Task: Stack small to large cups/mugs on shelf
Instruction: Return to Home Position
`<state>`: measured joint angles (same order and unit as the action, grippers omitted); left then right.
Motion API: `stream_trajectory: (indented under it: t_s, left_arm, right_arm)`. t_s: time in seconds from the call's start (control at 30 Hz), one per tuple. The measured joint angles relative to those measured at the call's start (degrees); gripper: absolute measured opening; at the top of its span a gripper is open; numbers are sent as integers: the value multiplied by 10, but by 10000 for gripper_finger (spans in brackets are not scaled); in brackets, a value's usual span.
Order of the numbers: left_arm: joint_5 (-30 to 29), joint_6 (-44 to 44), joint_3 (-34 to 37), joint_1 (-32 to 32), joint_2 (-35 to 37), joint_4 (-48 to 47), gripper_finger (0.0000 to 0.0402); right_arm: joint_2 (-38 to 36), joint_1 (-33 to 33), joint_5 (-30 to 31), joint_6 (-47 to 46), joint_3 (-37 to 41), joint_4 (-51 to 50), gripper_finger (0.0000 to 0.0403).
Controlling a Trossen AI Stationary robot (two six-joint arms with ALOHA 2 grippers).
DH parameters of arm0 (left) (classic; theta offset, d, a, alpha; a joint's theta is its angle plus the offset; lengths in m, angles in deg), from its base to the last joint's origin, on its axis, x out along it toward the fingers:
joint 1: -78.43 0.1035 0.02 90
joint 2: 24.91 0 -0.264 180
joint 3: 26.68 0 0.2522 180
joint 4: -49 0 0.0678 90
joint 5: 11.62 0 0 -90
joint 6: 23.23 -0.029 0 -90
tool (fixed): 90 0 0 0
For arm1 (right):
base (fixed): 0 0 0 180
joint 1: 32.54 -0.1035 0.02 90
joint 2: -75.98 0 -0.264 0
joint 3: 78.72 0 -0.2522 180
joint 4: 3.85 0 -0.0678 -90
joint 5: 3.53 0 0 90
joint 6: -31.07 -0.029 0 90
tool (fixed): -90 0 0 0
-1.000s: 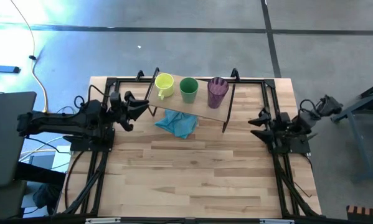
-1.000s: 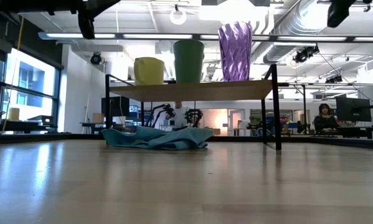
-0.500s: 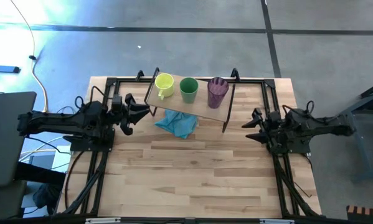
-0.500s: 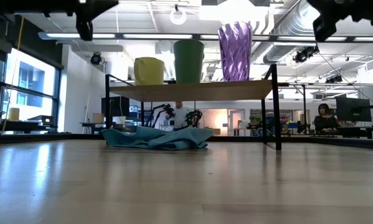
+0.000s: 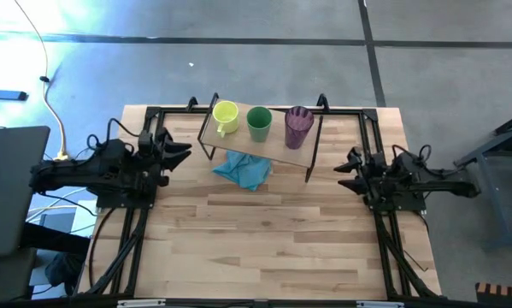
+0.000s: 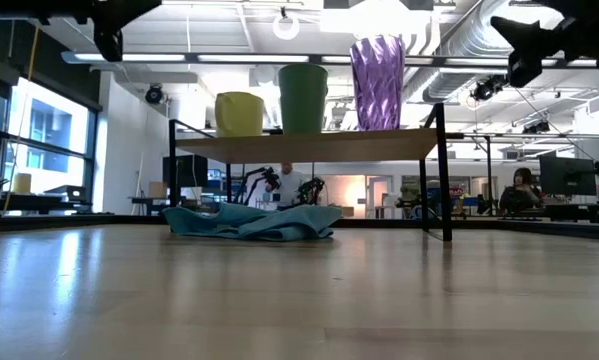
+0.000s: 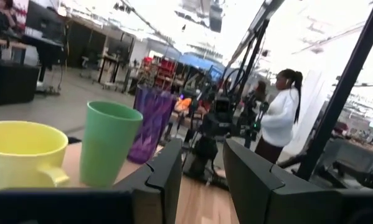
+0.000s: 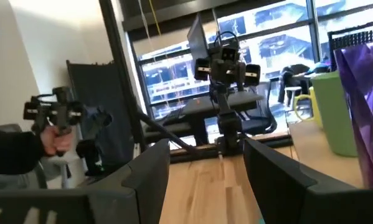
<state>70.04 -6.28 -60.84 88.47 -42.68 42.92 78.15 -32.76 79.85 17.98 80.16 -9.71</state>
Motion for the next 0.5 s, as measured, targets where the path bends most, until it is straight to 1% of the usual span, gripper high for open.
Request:
stream_trajectory:
  t_s: [0.07,0.2,0.37,0.5]
  left_arm:
    - [-2,0,8,0,9,10,106]
    - [-6,-2,51,0,28,53,106]
    - [-1,15,108,0,40,116,106]
    - [-1,24,130,0,41,149,106]
  right_arm:
    - [0,3,7,8,6,13,197]
    - [-4,15,16,1,29,50,197]
    - [-4,26,2,-14,43,73,197]
    - [-4,34,0,-10,43,78,197]
